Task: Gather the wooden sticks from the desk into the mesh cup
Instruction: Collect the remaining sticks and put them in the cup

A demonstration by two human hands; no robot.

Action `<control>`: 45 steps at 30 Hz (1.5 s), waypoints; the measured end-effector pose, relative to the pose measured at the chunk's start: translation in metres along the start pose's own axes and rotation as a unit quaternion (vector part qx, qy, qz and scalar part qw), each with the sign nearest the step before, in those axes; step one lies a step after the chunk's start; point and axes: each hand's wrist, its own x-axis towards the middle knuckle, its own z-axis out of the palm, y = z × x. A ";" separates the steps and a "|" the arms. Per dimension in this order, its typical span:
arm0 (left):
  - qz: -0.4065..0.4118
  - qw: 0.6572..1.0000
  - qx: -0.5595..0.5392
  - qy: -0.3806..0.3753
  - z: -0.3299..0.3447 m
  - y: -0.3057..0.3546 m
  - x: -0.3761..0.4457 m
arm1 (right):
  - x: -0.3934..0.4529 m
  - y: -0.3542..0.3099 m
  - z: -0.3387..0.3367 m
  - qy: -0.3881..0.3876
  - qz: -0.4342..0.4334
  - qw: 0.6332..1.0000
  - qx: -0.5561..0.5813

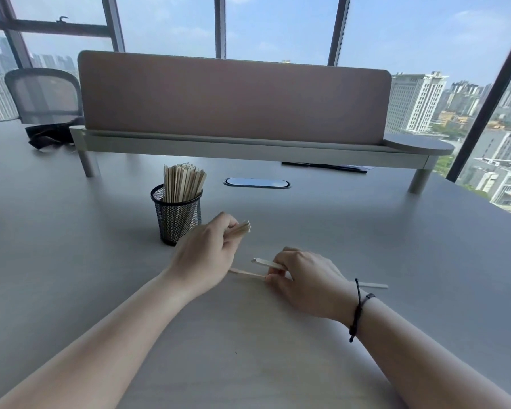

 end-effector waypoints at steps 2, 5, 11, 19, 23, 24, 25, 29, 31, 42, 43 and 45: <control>0.007 0.999 -0.028 -0.014 0.000 0.001 -0.002 | 0.001 0.002 -0.001 0.018 0.002 1.000 0.004; 0.041 0.998 -0.026 -0.038 -0.002 0.005 -0.003 | 0.003 0.010 -0.010 0.045 0.023 0.999 0.011; 0.046 0.969 0.051 -0.236 0.007 -0.004 -0.007 | 0.003 0.033 -0.025 0.093 0.064 0.993 -0.018; 0.031 0.960 0.097 -0.262 0.011 0.016 -0.014 | 0.002 0.050 -0.038 0.026 0.130 0.991 -0.006; 0.055 0.946 0.148 -0.285 0.014 0.028 -0.016 | -0.003 0.060 -0.046 -0.051 0.123 0.990 0.038; 0.053 0.948 0.144 -0.280 0.015 0.029 -0.016 | -0.004 0.060 -0.045 -0.058 0.119 0.990 0.051; 0.045 0.952 0.131 -0.274 0.017 0.028 -0.016 | -0.003 0.059 -0.045 -0.063 0.118 0.989 0.063; 0.020 0.970 0.061 -0.236 0.020 0.020 -0.014 | 0.000 0.054 -0.036 -0.062 0.124 0.987 0.085; 0.003 0.976 0.045 -0.215 0.020 0.014 -0.013 | 0.001 0.050 -0.031 -0.053 0.118 0.988 0.087; -0.018 0.968 0.135 -0.210 0.015 0.006 -0.009 | -0.002 0.040 -0.033 -0.066 0.082 0.991 0.079; -0.017 0.963 0.152 -0.220 0.015 0.006 -0.010 | -0.002 0.040 -0.033 -0.065 0.084 0.991 0.077; -0.017 0.960 0.169 -0.225 0.014 0.008 -0.011 | -0.002 0.038 -0.032 -0.063 0.085 0.992 0.063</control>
